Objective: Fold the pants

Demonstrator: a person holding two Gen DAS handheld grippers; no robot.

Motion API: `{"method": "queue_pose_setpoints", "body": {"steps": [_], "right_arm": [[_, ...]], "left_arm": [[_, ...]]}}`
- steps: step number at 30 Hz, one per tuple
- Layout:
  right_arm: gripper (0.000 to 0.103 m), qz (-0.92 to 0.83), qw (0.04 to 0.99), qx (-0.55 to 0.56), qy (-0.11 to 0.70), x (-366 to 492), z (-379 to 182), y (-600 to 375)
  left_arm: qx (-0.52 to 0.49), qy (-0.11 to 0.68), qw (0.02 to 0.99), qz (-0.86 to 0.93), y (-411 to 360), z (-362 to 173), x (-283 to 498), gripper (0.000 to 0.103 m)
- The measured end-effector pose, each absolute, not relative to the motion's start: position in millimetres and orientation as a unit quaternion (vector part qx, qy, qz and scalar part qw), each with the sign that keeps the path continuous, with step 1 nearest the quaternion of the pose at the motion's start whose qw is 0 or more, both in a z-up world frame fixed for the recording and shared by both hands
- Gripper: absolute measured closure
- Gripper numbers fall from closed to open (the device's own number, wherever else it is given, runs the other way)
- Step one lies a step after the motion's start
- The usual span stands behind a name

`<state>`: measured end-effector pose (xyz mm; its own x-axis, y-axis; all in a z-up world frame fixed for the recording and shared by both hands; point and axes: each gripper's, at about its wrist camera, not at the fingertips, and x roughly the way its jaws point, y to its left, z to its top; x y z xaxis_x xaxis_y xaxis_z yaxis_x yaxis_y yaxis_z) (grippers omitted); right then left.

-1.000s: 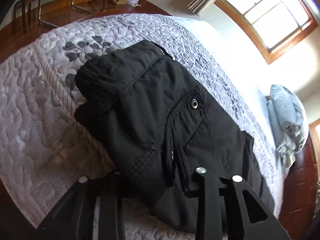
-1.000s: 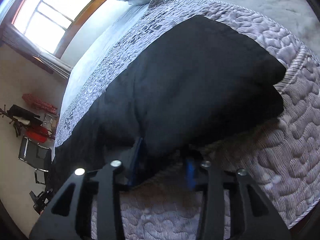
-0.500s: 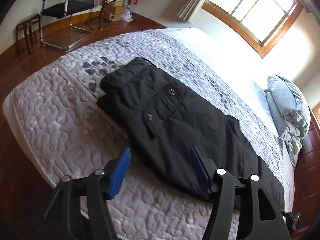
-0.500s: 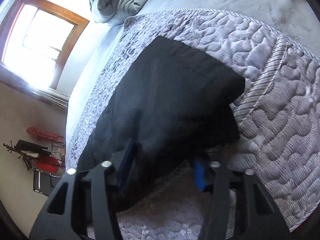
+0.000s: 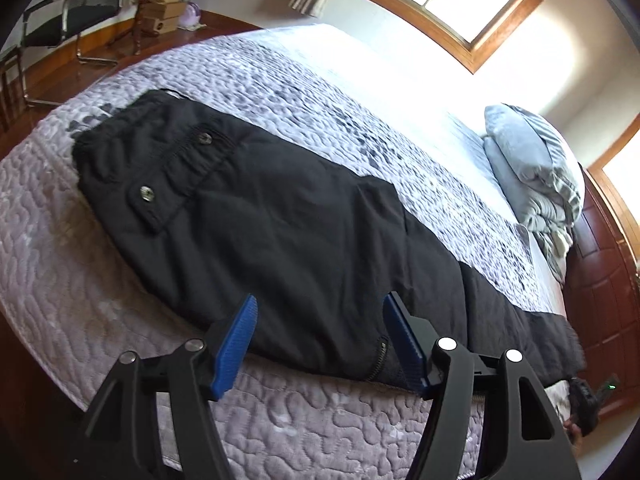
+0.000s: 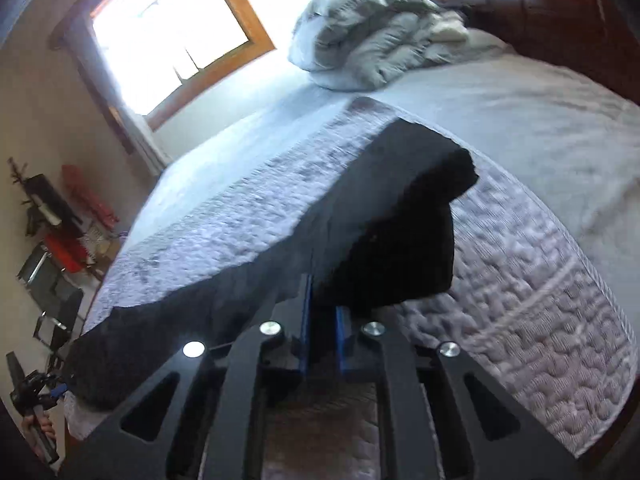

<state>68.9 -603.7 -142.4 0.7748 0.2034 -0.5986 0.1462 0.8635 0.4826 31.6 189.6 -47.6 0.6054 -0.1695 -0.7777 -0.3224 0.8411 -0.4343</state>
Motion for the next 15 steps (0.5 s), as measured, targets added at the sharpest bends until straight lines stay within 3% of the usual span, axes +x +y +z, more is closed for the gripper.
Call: {"method": "queue_pose_setpoints", "body": {"steps": [1,2,6,8,15], "right_arm": [[0.057,-0.003,0.887,0.280,0.368,70.4,-162.2,-616.3],[0.047,-0.028,0.870,0.298,0.391,69.0,-179.4,-627.3],[0.044,-0.038,0.860,0.325,0.391,37.0,-206.2,-644.4],[0.043,-0.035,0.859,0.332,0.388,26.9,-208.1,-644.2],[0.042,0.030,0.823,0.433,0.368,39.8,-214.8,-629.8]], "left_arm": [[-0.279,0.445,0.850,0.039,185.5,-48.0,31.8,0.036],[-0.276,0.451,0.848,0.032,181.7,-49.1,33.0,0.035],[-0.243,0.459,0.854,0.031,168.2,-46.1,33.9,0.025],[-0.221,0.458,0.860,0.037,160.4,-42.9,32.6,0.014],[-0.176,0.461,0.869,0.041,136.3,-33.8,33.3,0.004]]}}
